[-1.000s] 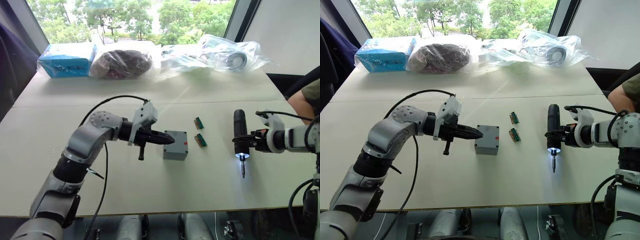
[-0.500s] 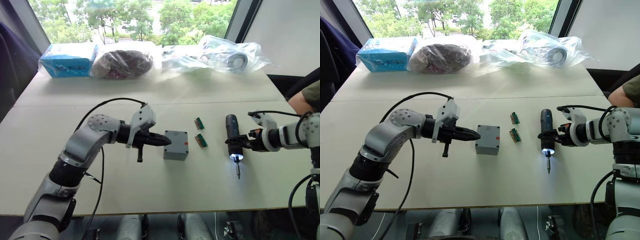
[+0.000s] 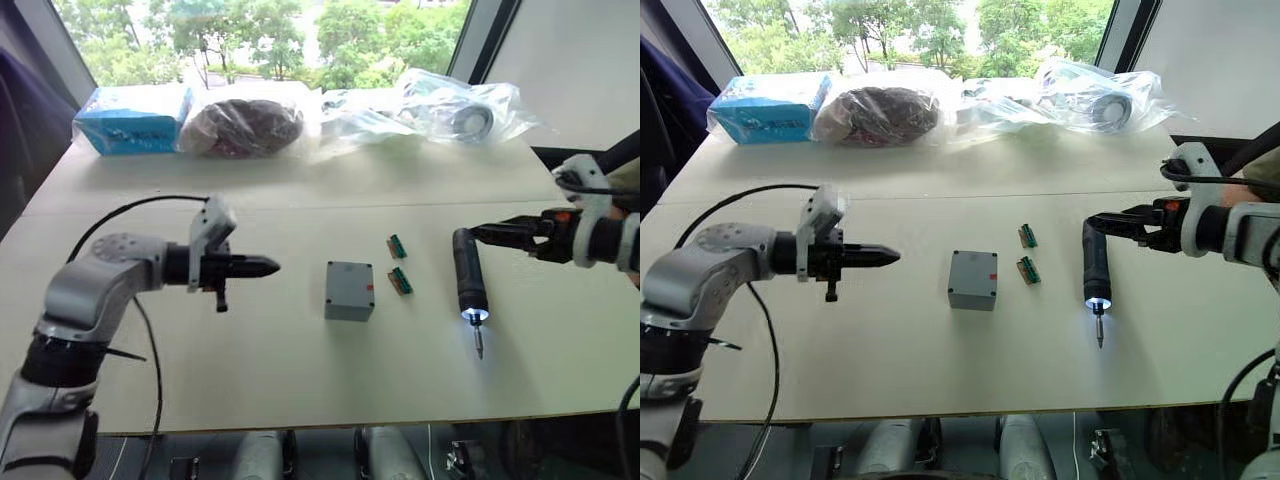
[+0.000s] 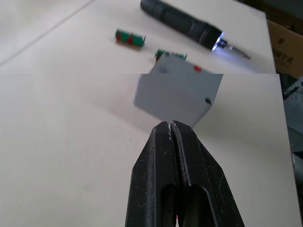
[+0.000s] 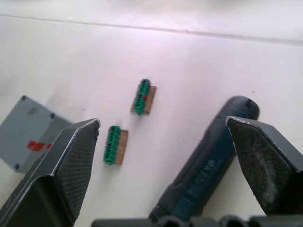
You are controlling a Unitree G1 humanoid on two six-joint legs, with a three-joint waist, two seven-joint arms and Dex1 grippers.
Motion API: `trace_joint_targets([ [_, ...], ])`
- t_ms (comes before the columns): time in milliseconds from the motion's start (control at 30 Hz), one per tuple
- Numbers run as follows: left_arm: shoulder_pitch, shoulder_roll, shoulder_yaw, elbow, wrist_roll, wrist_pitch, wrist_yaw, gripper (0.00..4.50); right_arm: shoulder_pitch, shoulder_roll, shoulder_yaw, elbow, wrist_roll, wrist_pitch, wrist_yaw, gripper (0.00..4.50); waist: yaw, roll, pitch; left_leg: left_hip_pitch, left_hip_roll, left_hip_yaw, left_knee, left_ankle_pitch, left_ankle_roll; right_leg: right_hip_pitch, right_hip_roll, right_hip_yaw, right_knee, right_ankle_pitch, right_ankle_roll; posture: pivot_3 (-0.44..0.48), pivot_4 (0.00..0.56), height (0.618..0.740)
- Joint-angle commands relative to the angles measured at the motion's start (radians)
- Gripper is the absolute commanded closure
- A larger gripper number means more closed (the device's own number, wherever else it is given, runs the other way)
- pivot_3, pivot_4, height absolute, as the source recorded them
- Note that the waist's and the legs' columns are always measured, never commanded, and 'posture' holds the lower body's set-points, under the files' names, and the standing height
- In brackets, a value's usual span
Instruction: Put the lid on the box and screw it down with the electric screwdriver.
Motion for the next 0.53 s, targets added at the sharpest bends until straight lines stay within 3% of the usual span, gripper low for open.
trace_joint_targets([
  [33, 0.125, 0.056, 0.081, -0.131, -0.108, 0.099, 0.002, 4.50, 0.328, 0.016, -0.156, -0.315, 0.093, -0.081, 0.194, 0.03, 0.011, -0.001, 0.000, 0.000, 0.000, -0.001, 0.000, 0.000, 0.000, 0.001, 0.000, 0.000, -0.001, 0.000, 0.000, 0.000, 0.150, 0.740],
  [100, 0.203, 0.076, 0.098, -0.215, -0.166, 0.148, 0.009, 4.50, 0.516, 0.014, -0.171, -0.420, 0.080, -0.132, 0.263, 0.03, 0.016, -0.001, 0.000, 0.000, 0.000, -0.001, 0.000, 0.000, 0.000, 0.001, -0.001, 0.000, -0.001, 0.000, 0.000, 0.000, 0.150, 0.740],
  [200, 0.275, 0.080, 0.116, -0.306, -0.247, 0.208, 0.036, 4.50, 0.671, 0.008, -0.168, -0.486, 0.054, -0.200, 0.314, 0.03, 0.014, -0.002, 0.001, 0.004, -0.002, -0.001, 0.001, 0.000, 0.000, 0.005, -0.004, 0.000, 0.000, 0.000, 0.000, 0.000, 0.150, 0.740],
  [333, 0.361, 0.050, 0.106, -0.383, -0.310, 0.233, 0.101, 4.50, 0.735, 0.020, -0.134, -0.508, 0.033, -0.265, 0.309, 0.03, 0.014, -0.003, 0.001, 0.013, -0.002, -0.001, 0.000, -0.001, -0.001, 0.013, -0.008, 0.000, -0.002, -0.002, -0.005, 0.000, 0.150, 0.740],
  [533, 0.415, 0.041, 0.094, -0.394, -0.343, 0.233, 0.146, 4.50, 0.753, 0.025, -0.095, -0.501, 0.006, -0.321, 0.287, 0.03, 0.017, -0.003, 0.001, 0.011, -0.003, -0.002, -0.001, -0.001, -0.001, 0.012, -0.009, 0.000, -0.003, -0.003, -0.006, 0.000, 0.150, 0.740],
])
